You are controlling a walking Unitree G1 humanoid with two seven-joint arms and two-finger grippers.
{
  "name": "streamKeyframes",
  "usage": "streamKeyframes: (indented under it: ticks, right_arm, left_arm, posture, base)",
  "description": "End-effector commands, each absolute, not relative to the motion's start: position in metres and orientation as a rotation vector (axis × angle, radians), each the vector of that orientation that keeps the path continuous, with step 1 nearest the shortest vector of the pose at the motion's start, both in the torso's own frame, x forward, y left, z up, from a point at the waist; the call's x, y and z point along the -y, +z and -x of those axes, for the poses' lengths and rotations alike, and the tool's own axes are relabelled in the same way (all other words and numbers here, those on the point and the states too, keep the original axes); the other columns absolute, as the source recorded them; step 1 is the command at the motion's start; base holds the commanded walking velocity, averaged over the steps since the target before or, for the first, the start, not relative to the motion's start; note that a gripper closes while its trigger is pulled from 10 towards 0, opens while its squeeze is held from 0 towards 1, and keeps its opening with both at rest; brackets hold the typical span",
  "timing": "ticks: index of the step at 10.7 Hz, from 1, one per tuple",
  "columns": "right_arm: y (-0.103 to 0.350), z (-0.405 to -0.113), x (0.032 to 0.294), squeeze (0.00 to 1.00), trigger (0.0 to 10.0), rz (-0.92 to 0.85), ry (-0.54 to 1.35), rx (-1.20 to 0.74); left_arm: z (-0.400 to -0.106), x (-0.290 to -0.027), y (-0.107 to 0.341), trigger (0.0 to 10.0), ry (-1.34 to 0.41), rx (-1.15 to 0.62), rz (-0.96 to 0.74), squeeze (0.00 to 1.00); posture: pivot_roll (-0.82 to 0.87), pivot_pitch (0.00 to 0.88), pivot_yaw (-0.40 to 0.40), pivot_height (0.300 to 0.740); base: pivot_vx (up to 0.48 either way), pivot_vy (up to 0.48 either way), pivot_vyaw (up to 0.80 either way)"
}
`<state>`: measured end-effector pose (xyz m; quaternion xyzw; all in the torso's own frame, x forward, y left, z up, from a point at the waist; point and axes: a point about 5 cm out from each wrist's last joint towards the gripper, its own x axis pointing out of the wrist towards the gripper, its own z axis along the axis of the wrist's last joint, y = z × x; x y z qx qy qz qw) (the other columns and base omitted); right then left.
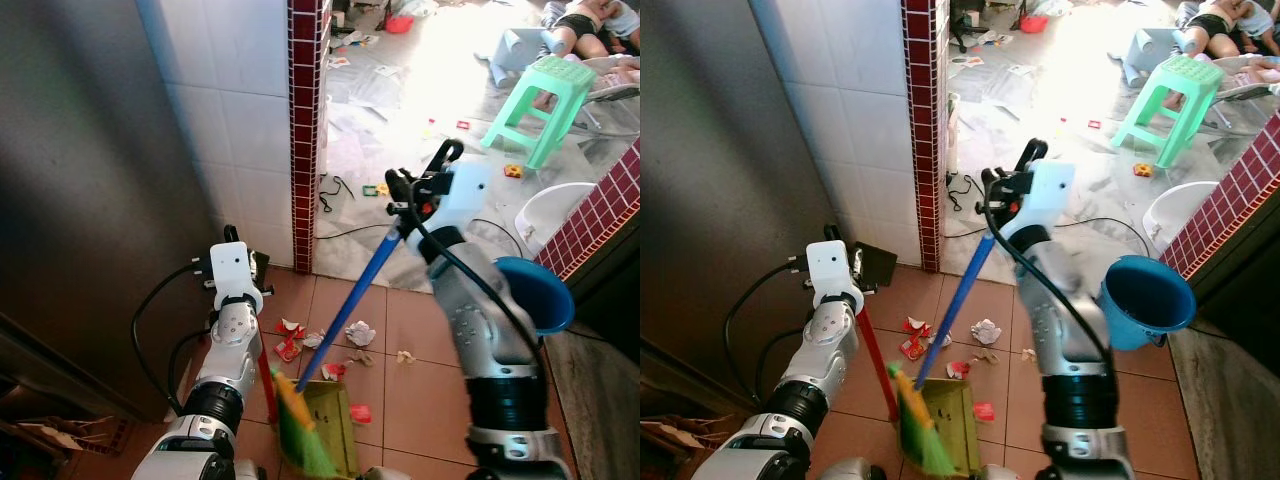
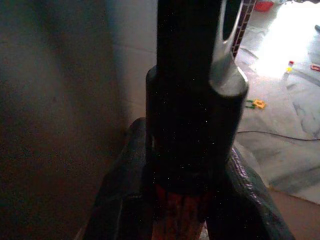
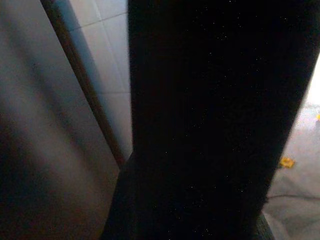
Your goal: Sweep floor
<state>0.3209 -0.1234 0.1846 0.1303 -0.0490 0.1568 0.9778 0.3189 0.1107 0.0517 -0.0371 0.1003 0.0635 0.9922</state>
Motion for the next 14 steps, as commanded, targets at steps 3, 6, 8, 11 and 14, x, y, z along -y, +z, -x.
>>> streamKeyframes:
  ticks: [3, 6, 8, 11, 14]
  right_arm:
    - [0.219, -0.322, 0.137, 0.0, 10.0, -0.055, 0.302, 0.318]
    - [0.225, -0.323, 0.155, 0.0, 10.0, 0.078, 0.191, 0.39]
    - [0.218, -0.321, 0.169, 0.0, 10.0, 0.14, 0.112, 0.387]
    - [0.19, -0.321, 0.173, 0.0, 10.0, 0.206, 0.101, 0.28]
    - [0.175, -0.325, 0.16, 0.0, 10.0, 0.134, 0.09, 0.213]
  left_arm:
    - [-0.323, -0.106, 0.057, 10.0, 0.097, -0.181, 0.084, 0.0]
    - [-0.324, -0.104, 0.071, 10.0, 0.015, -0.081, 0.068, 0.0]
    - [-0.319, -0.112, 0.085, 10.0, -0.006, 0.006, 0.065, 0.0]
    - [-0.307, -0.129, 0.105, 10.0, -0.017, 0.104, 0.088, 0.0]
    - [-0.301, -0.131, 0.113, 10.0, -0.02, 0.097, 0.144, 0.0]
  posture:
    - [-0.09, 0.0, 0.003, 0.74]
    - [-0.1, 0.0, 0.009, 0.74]
    - [-0.09, 0.0, 0.009, 0.74]
    - [-0.09, 0.019, -0.009, 0.74]
    - [-0.07, 0.017, 0.004, 0.74]
  base:
    - [0.0, 0.0, 0.0]
    - [0.0, 0.0, 0.0]
    - [0.0, 0.0, 0.0]
    - [0.0, 0.0, 0.0]
    - [0.0, 0.0, 0.0]
